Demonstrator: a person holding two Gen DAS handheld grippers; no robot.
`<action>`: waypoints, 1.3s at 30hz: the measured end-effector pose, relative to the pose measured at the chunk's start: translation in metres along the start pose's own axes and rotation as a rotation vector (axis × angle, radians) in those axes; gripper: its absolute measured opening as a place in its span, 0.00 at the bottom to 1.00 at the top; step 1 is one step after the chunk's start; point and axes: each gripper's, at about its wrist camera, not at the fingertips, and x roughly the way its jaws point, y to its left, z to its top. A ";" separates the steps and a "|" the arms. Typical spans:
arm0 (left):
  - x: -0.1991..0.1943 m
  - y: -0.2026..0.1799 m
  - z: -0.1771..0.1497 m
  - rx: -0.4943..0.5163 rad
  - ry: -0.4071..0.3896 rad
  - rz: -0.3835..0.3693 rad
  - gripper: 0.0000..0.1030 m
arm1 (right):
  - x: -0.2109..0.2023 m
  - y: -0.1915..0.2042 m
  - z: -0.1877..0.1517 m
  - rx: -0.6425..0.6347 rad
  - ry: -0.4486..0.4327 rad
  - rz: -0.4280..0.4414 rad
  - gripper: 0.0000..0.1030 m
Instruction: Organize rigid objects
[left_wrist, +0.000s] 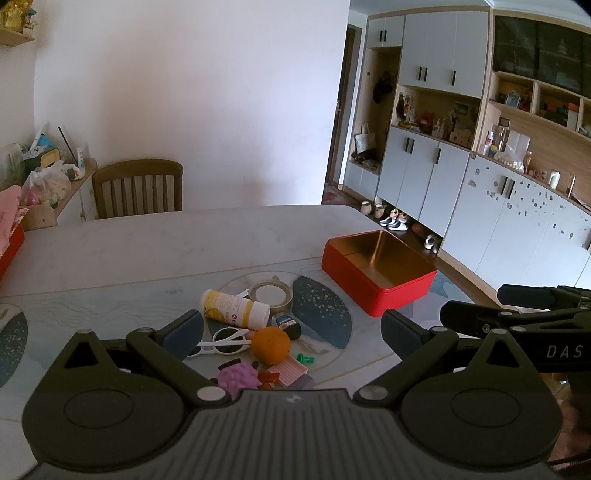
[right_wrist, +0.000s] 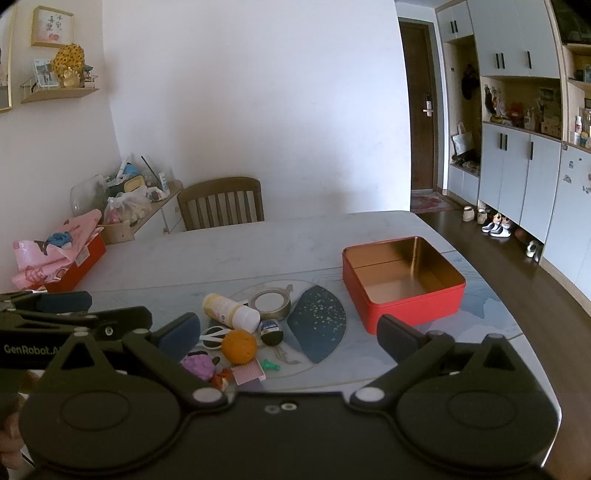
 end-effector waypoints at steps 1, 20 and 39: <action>0.000 -0.001 0.000 0.000 0.000 0.000 1.00 | 0.000 0.000 0.000 0.000 0.000 0.001 0.99; 0.008 0.019 -0.002 -0.037 0.031 0.009 1.00 | 0.021 0.009 0.004 -0.014 0.047 0.035 0.99; 0.092 0.068 -0.032 -0.043 0.171 0.053 0.99 | 0.153 0.006 0.011 -0.061 0.279 0.179 0.97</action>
